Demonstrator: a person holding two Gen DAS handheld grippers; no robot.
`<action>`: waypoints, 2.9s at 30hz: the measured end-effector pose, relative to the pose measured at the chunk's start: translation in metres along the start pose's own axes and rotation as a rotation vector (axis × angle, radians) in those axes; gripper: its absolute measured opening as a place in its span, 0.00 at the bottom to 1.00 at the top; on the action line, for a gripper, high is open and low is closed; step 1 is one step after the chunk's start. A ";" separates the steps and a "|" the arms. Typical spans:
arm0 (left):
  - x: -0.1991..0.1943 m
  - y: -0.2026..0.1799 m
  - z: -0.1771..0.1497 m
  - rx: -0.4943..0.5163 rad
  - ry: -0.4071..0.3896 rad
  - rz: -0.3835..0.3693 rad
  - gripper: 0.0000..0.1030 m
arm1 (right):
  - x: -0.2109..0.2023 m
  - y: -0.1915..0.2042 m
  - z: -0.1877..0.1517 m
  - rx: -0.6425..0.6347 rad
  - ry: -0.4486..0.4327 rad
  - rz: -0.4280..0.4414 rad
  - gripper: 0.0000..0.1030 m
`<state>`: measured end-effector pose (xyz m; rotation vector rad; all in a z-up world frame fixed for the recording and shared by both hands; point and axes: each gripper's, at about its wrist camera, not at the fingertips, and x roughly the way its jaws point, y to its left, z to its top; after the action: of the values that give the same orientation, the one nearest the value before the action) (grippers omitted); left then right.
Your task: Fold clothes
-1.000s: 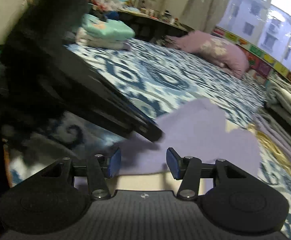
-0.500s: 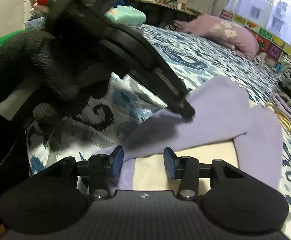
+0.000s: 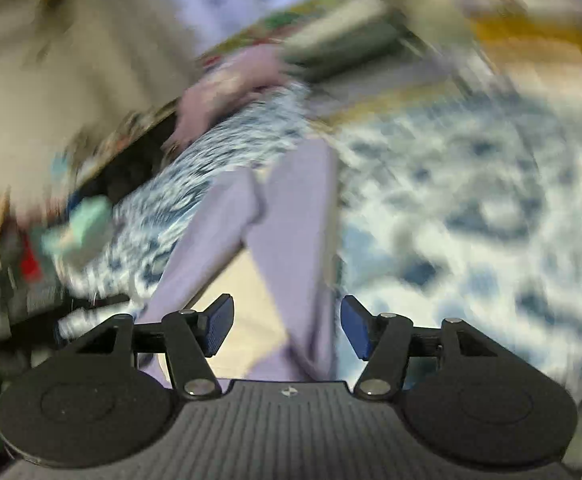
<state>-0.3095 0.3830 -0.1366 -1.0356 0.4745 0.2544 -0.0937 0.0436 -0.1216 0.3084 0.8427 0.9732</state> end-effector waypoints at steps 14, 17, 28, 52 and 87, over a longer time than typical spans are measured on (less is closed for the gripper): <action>0.002 0.008 -0.029 -0.218 0.052 -0.015 0.34 | 0.009 -0.058 -0.033 0.435 0.093 0.188 0.57; 0.002 0.012 -0.029 -0.252 0.048 -0.017 0.33 | 0.017 -0.048 -0.031 0.400 0.080 0.174 0.51; 0.007 0.018 -0.033 -0.254 0.055 0.016 0.05 | 0.030 -0.046 -0.037 0.327 0.066 0.128 0.07; -0.001 -0.082 -0.157 1.553 0.024 0.557 0.61 | -0.014 0.060 -0.082 -1.022 0.070 -0.306 0.51; 0.030 -0.076 -0.162 1.824 -0.226 0.660 0.51 | 0.030 0.066 -0.118 -1.543 -0.225 -0.408 0.42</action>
<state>-0.2928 0.2041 -0.1617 0.9454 0.5835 0.3698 -0.2126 0.0893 -0.1748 -1.0238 -0.2054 0.9224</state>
